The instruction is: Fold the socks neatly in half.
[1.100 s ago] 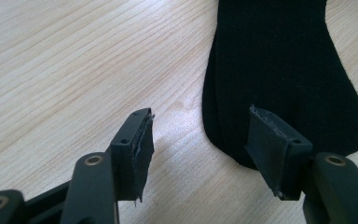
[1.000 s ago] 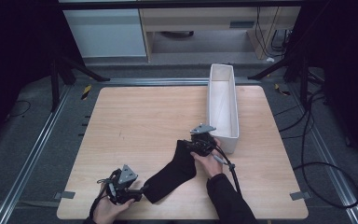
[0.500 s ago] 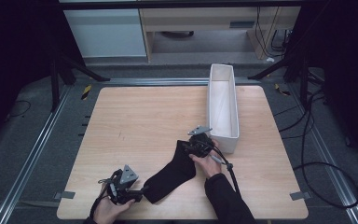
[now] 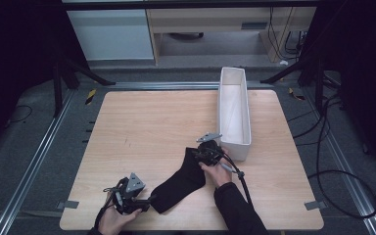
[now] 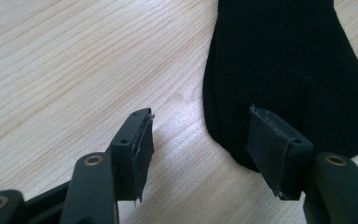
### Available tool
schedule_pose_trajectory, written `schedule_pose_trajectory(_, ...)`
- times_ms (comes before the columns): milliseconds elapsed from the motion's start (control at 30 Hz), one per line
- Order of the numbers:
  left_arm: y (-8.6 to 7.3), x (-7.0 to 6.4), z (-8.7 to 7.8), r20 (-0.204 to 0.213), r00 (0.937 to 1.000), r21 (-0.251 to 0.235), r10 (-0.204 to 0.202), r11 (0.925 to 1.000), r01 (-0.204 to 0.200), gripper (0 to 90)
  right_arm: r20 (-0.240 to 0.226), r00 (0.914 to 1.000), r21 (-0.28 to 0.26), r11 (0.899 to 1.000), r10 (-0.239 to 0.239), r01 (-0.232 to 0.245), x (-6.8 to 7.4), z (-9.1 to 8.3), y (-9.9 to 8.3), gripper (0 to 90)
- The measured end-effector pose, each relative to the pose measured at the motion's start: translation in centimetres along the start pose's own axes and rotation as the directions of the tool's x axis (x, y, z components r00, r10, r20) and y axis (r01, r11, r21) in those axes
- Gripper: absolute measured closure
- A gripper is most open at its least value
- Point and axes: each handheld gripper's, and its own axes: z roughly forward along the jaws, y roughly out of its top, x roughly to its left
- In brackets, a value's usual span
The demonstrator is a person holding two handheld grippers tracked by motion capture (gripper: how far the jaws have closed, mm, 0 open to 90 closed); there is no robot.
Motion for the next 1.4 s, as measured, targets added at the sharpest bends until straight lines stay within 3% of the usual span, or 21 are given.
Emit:
schedule_pose_trajectory(200, 0.0, 0.0, 0.0, -0.001, 1.0000, -0.001, -0.003, 1.0000, 0.003, 40.1, -0.009, 0.9999, 0.003, 1.000, 0.013, -0.013, 0.1, -0.3, 0.1, 76.8)
schedule_pose_trajectory(333, 0.2, -0.1, -0.1, -0.013, 0.9999, -0.007, 0.005, 1.0000, -0.005, 40.3, -0.012, 0.9998, -0.044, 0.999, -0.014, 0.014, 0.4, -1.2, 0.5, 77.4)
schedule_pose_trajectory(533, 0.4, -0.3, -1.0, 0.026, 0.9995, -0.070, -0.020, 0.9973, 0.021, 39.9, -0.038, 0.9990, -0.097, 0.995, -0.025, 0.021, 0.4, -3.2, 1.6, 77.7)
schedule_pose_trajectory(767, 0.6, -1.5, -0.8, 0.056, 0.9980, -0.052, 0.030, 0.9983, -0.027, 38.0, -0.017, 0.9983, -0.166, 0.985, -0.055, 0.051, 1.0, -4.6, 3.1, 77.7)
schedule_pose_trajectory(867, 0.6, -1.7, -0.3, 0.057, 0.9976, -0.032, 0.040, 0.9987, -0.038, 37.8, -0.036, 0.9968, -0.187, 0.980, -0.071, 0.063, 1.8, -5.0, 3.4, 77.6)
schedule_pose_trajectory(1033, 0.7, -1.9, 0.4, 0.050, 0.9981, -0.017, 0.036, 0.9992, -0.035, 38.0, -0.106, 0.9863, -0.217, 0.971, -0.126, 0.100, 4.0, -6.4, 3.5, 77.5)
schedule_pose_trajectory(1133, 0.8, -2.0, 0.6, 0.047, 0.9984, -0.019, 0.033, 0.9993, -0.032, 38.0, -0.123, 0.9820, -0.220, 0.969, -0.143, 0.114, 4.7, -6.8, 3.4, 77.5)
schedule_pose_trajectory(1167, 0.9, -2.1, 0.7, 0.044, 0.9985, -0.021, 0.033, 0.9993, -0.032, 38.0, -0.147, 0.9762, -0.222, 0.967, -0.160, 0.125, 5.5, -7.3, 3.0, 77.5)
schedule_pose_trajectory(1400, 1.5, -2.3, 1.4, 0.029, 0.9994, -0.035, 0.017, 0.9993, -0.016, 37.9, -0.196, 0.9633, -0.224, 0.965, -0.183, 0.138, 7.7, -8.0, 1.0, 77.4)
